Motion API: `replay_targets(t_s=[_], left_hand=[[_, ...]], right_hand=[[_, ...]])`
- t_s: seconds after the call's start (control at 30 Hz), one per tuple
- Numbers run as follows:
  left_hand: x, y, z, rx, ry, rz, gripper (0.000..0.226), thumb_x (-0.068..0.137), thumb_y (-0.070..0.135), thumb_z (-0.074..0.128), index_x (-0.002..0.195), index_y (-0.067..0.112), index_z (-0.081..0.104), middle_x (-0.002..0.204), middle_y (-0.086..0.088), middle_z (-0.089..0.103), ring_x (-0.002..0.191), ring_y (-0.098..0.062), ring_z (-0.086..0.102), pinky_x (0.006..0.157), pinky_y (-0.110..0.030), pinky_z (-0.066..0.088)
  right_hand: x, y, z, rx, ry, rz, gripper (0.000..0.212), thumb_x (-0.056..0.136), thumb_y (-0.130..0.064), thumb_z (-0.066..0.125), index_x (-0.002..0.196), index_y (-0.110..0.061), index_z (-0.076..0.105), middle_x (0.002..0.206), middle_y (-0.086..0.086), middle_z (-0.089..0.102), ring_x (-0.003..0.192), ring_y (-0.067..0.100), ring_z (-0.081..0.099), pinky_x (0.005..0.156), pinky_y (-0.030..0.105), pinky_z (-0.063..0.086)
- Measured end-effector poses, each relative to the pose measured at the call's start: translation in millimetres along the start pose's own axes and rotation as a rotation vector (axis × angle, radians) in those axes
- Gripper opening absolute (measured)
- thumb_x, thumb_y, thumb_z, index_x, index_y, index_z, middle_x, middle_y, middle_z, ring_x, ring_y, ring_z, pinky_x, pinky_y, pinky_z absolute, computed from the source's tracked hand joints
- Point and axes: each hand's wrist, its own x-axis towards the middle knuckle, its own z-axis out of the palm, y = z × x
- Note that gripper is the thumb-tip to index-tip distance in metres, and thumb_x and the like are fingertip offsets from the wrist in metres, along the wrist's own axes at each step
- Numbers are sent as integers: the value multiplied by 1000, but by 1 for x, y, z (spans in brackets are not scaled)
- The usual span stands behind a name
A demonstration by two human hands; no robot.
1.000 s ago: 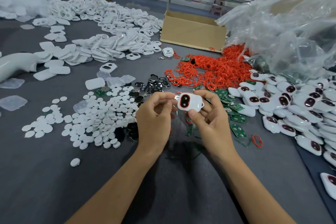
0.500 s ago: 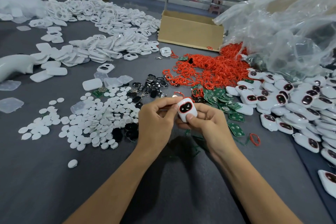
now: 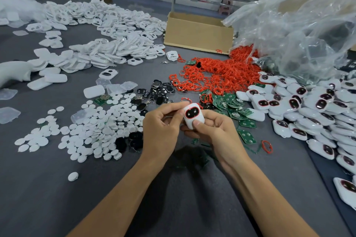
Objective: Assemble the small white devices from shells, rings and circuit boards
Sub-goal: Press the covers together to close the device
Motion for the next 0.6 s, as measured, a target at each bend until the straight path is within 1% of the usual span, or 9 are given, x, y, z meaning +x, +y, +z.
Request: replay_targets(t_s=[0.17,0.27,0.3,0.37,0.4,0.43,0.47,0.53,0.6], left_hand=[[-1,-1,-1,30,-16,-9,23,88,1,66,95,20,76,92,7,76,86,-5,70,75,-15,52],[0,-2,0,22,48,-39,20,88,6,68,95,23,74,86,8,73,78,-2,66,73,-16,51],[1,-2,0,11,72,-62,18,87,9,69,94,24,73,84,8,73,75,-2,65,71,-19,52],[2,-3,-2,-15,107,-111,15,87,12,70,94,25,73,84,5,72,73,-6,64,69,-28,55],[3,-3,-3,-28,120,-128,15,87,12,71,95,24,72,84,4,72,74,-8,65,70,-32,56],[3,-4,-4,-38,131,-140,16,87,11,71,97,23,71,85,3,72,76,-10,65,72,-35,57],[3,-3,-4,-43,140,-148,16,87,11,71,99,21,70,85,4,71,78,-11,66,74,-38,57],[5,-3,-4,-40,146,-153,18,86,10,71,101,21,69,82,5,71,78,-12,65,76,-41,58],[5,-4,-2,-17,143,-152,19,86,10,71,100,22,69,79,8,70,74,-7,64,73,-35,58]], right_hand=[[1,-3,-2,8,46,8,20,87,12,53,99,4,67,82,18,72,72,25,70,65,25,56],[4,-8,0,99,82,-3,19,89,10,51,101,4,64,86,14,73,76,23,72,65,24,56],[8,-12,-4,209,138,-20,18,89,9,50,101,5,62,88,14,73,80,24,72,67,23,57],[13,-26,-22,566,279,-96,18,92,6,45,102,6,60,98,16,71,90,24,71,72,23,57],[15,-33,-35,735,329,-144,19,95,3,43,105,5,59,107,16,69,96,22,70,76,24,57],[16,-37,-45,827,357,-178,22,97,-1,42,112,4,57,117,16,65,103,21,67,83,26,56],[16,-36,-51,830,362,-183,27,97,-3,41,122,4,51,127,15,60,109,20,64,89,28,53],[18,-26,-49,680,317,-138,41,94,-1,41,134,2,40,134,12,55,115,19,60,94,33,51],[24,-17,-32,443,223,-91,45,88,4,47,132,0,45,128,12,60,113,20,62,94,32,52]])
